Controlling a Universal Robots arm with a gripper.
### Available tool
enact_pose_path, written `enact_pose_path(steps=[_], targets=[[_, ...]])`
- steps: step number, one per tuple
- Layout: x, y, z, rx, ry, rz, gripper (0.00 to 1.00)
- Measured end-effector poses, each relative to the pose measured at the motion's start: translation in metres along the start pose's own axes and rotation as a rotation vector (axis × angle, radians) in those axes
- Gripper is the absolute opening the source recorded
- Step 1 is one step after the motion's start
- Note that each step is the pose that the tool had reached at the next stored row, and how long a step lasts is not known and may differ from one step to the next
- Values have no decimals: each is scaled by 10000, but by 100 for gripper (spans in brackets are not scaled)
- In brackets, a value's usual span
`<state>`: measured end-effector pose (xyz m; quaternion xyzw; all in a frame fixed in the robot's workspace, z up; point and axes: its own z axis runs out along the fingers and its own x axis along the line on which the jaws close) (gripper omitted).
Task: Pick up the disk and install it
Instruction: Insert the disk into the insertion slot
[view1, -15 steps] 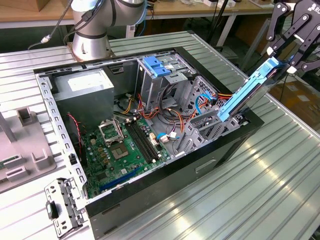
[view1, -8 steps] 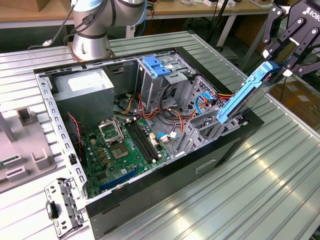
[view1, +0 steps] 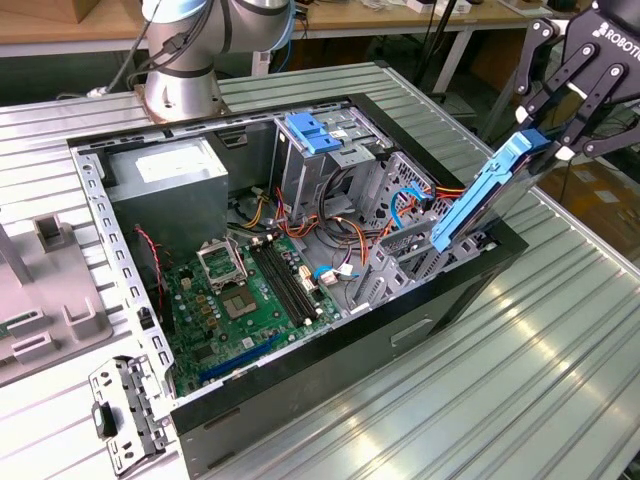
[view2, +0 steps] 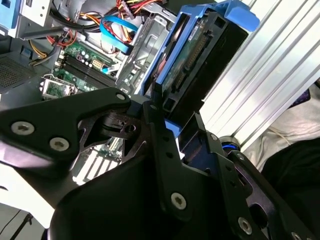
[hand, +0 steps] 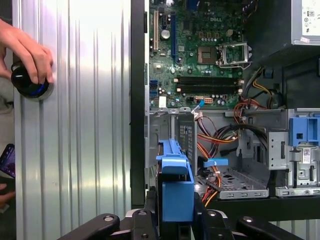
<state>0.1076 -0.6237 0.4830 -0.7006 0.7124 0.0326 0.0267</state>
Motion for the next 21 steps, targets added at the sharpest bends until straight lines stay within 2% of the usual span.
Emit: enact_pose_path(steps=[5, 12, 17, 21], targets=[[1, 17, 12, 0, 1, 0, 37], [-3, 20, -38, 1, 0, 0, 37], [0, 20, -4, 1, -1, 44, 37], [0, 19, 0, 1, -2, 44, 37]])
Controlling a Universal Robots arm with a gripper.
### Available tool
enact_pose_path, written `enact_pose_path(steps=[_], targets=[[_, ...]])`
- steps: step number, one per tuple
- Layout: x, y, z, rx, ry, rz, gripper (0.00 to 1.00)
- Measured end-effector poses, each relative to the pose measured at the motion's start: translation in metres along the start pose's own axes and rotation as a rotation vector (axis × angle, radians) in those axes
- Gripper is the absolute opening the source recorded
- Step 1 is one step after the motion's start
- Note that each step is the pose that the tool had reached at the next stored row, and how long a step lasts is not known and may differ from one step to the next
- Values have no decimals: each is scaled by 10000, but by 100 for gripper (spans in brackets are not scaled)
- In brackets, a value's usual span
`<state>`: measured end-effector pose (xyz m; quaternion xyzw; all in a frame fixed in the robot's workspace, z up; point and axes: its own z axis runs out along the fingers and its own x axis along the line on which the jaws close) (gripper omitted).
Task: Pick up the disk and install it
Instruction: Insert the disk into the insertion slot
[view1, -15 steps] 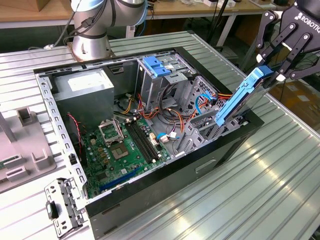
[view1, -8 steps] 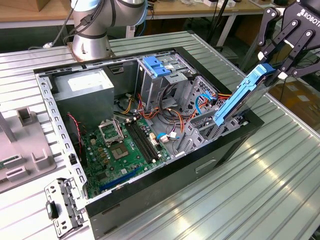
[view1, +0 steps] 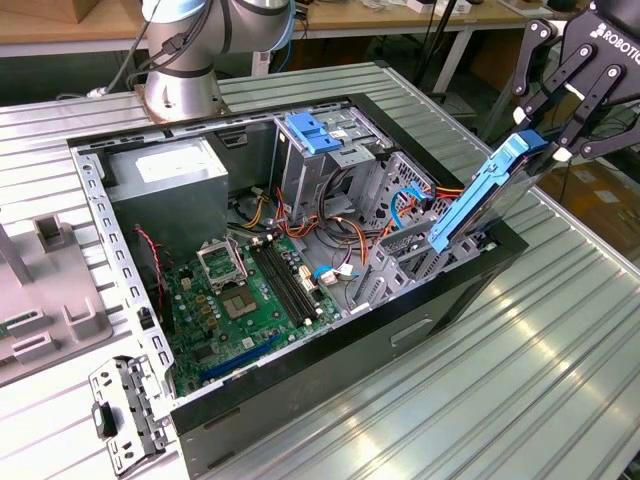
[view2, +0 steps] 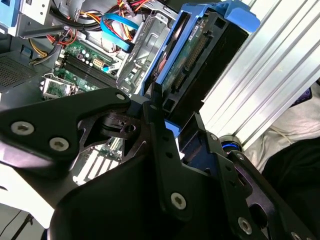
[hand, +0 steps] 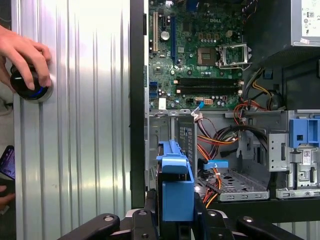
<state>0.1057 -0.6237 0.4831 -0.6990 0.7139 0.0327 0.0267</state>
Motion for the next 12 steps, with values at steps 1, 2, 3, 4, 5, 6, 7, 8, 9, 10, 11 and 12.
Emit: enact_pose_path(steps=[1, 2, 3, 4, 5, 6, 7, 8, 9, 10, 11, 12], targets=[[0, 0, 0, 0, 0, 0, 37], [0, 0, 0, 0, 0, 0, 37], [0, 0, 0, 0, 0, 0, 37], [0, 0, 1, 0, 0, 0, 37], [0, 0, 0, 0, 0, 0, 37], [0, 0, 0, 0, 0, 0, 37], [0, 0, 0, 0, 0, 0, 37], [0, 0, 1, 0, 0, 0, 37], [0, 0, 1, 0, 1, 0, 37], [0, 0, 1, 0, 0, 1, 37], [0, 0, 1, 0, 0, 1, 37], [0, 0, 1, 0, 0, 0, 37]])
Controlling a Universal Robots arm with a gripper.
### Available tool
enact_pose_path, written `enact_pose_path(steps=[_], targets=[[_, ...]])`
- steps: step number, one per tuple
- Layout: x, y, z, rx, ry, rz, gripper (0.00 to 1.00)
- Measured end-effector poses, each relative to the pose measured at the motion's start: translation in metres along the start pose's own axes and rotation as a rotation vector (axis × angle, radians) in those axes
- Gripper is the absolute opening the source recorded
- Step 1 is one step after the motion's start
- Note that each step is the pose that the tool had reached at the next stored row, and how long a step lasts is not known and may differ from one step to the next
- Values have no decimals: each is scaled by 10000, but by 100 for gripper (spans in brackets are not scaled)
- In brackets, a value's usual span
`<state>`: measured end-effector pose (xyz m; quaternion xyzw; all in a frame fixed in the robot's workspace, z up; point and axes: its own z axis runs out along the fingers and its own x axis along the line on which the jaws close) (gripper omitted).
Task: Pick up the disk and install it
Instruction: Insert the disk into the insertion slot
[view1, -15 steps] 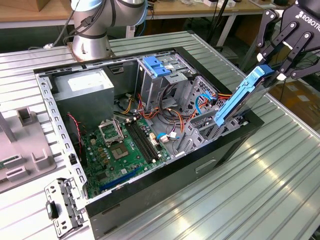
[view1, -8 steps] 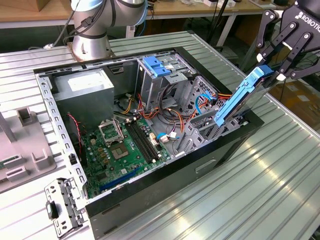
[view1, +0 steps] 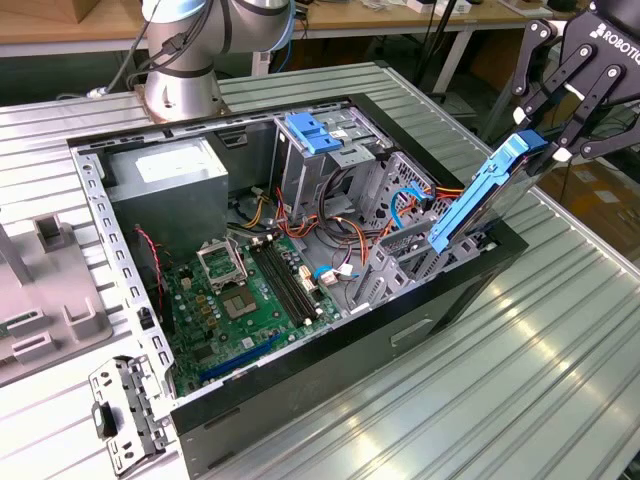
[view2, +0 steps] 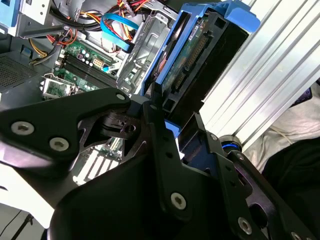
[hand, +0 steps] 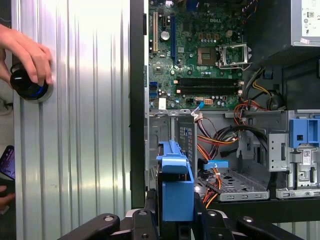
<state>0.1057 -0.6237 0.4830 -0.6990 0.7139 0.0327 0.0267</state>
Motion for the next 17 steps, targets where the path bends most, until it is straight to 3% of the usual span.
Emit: enact_pose_path(steps=[8, 12, 17], targets=[[-10, 1, -124, 0, -5, 0, 37], [-10, 38, -125, 5, -6, 71, 37], [-10, 94, -122, 39, -10, 465, 37]])
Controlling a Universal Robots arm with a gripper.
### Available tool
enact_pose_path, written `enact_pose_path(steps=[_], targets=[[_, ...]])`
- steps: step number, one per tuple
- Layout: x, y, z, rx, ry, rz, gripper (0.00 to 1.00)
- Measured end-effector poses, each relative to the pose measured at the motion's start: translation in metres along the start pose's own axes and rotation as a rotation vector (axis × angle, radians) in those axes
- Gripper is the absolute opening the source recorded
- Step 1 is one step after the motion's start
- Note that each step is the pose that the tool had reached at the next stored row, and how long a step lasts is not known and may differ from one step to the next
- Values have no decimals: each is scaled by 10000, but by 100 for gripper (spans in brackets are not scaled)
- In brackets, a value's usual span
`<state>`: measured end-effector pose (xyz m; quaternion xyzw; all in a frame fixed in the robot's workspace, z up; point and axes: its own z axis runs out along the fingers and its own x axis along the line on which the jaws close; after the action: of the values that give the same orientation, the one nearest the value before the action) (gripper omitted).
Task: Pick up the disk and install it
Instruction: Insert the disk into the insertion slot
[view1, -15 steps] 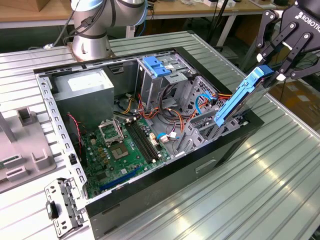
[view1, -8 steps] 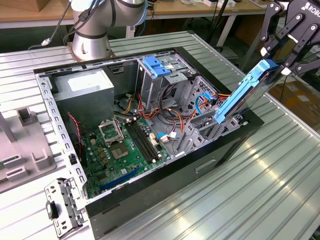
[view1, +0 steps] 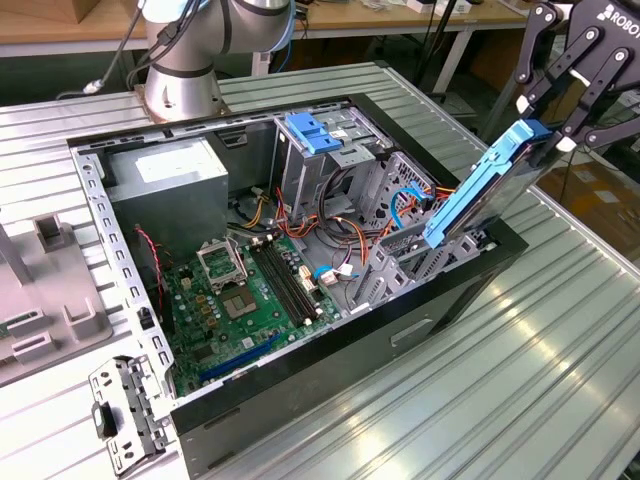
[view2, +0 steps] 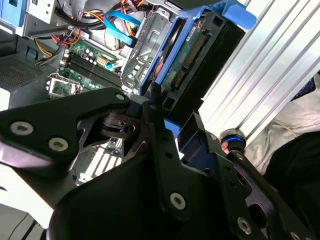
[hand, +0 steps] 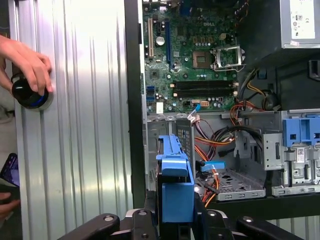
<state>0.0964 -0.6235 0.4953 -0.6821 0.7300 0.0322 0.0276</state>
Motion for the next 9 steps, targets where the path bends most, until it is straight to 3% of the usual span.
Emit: enact_pose_path(steps=[9], targets=[[3, 66, 9, 9, -4, 104, 37]])
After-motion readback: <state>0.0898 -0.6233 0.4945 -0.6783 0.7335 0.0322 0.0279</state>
